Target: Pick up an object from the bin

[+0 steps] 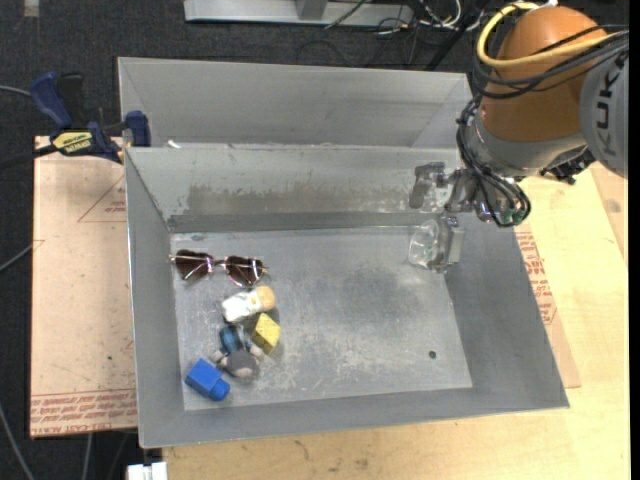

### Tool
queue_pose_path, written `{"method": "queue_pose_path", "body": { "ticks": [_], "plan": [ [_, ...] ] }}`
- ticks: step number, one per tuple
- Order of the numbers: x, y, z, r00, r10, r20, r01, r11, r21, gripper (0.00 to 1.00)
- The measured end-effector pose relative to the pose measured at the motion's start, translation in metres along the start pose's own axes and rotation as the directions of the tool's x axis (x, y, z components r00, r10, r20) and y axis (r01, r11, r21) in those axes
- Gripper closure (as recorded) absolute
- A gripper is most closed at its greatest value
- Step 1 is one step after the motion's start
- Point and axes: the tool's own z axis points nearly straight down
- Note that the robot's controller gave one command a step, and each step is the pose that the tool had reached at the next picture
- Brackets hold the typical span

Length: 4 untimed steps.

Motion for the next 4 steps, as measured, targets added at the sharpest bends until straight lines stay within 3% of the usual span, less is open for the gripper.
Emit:
{"method": "queue_pose_path", "body": {
  "ticks": [1, 2, 3, 4],
  "plan": [
    [-0.001, 0.000, -0.005, 1.000, -0.002, 0.008, 0.002, 1.000, 0.001, 0.00],
    [0.005, 0.009, 0.042, 0.995, 0.097, 0.011, -0.097, 0.995, 0.000, 0.00],
    [0.015, 0.024, 0.068, 0.937, 0.350, 0.007, -0.350, 0.937, -0.002, 0.00],
    [0.022, 0.037, 0.096, 0.961, 0.278, 0.008, -0.278, 0.961, -0.001, 0.00]
  ]
}}
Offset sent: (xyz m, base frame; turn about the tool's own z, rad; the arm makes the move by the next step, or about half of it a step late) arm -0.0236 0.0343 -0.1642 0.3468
